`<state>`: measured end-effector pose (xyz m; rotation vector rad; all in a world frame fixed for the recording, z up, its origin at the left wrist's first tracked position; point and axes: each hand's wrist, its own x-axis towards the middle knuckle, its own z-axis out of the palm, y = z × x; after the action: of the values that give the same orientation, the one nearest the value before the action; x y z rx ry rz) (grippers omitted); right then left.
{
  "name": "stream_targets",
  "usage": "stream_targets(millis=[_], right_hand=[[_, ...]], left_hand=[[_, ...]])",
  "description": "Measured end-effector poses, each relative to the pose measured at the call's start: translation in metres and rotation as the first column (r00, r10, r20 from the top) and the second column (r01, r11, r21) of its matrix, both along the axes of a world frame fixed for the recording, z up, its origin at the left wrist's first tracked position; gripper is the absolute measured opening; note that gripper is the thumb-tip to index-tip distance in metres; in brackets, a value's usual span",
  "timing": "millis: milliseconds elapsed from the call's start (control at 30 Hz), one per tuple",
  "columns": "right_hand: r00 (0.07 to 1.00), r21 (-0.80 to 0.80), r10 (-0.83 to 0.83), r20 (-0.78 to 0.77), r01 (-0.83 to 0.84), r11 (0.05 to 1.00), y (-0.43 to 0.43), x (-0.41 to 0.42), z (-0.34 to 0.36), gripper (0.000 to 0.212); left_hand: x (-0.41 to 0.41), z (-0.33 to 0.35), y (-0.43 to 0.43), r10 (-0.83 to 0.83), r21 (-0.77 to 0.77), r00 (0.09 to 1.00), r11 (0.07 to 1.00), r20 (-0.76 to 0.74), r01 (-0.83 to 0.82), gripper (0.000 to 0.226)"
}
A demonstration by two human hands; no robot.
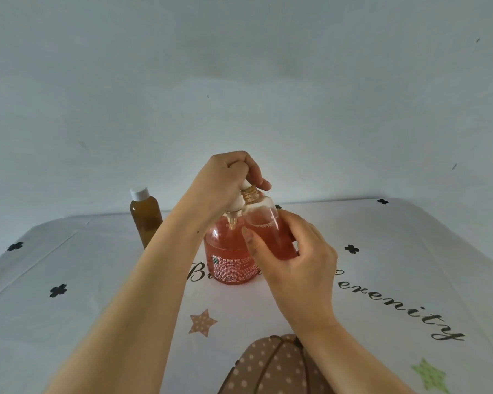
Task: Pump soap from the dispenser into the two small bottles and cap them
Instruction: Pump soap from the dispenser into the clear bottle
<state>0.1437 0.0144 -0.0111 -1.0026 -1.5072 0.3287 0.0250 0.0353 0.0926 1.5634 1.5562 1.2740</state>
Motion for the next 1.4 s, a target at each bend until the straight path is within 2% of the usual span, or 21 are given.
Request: stream_targets(millis=[133,233,367,833,1200,1400], right_hand=[[0.999,0.014,0.018,-0.034,-0.018,1.0,0.001,0.001,0.002,0.064],[0.998,0.003,0.04,-0.057,-0.04,0.999,0.001,0.002,0.003,0.061],[0.999,-0.008,0.014,-0.034,-0.014,1.0,0.001,0.0,0.003,0.057],[0.998,-0.036,0.037,-0.042,-0.038,0.999,0.0,-0.001,0.005,0.055],[0.998,-0.07,0.045,-0.034,-0.047,0.996,0.0,-0.002,0.001,0.058],[0.999,-0.103,0.04,-0.015,-0.041,0.994,0.002,-0.002,-0.005,0.06]], left_hand=[[-0.001,0.003,-0.002,0.048,0.052,0.995,0.997,0.089,-0.052,0.034],[-0.004,0.004,-0.002,0.057,0.101,0.986,0.992,0.159,-0.073,0.02],[-0.006,0.007,-0.004,0.027,0.109,0.991,0.993,0.131,-0.042,0.022],[-0.004,0.001,0.001,0.058,0.078,0.982,0.994,0.177,-0.073,0.019],[-0.003,0.001,-0.001,-0.032,0.035,0.995,0.999,0.096,0.029,0.037],[-0.004,-0.002,0.001,-0.036,0.013,0.999,0.999,-0.04,0.036,0.039]])
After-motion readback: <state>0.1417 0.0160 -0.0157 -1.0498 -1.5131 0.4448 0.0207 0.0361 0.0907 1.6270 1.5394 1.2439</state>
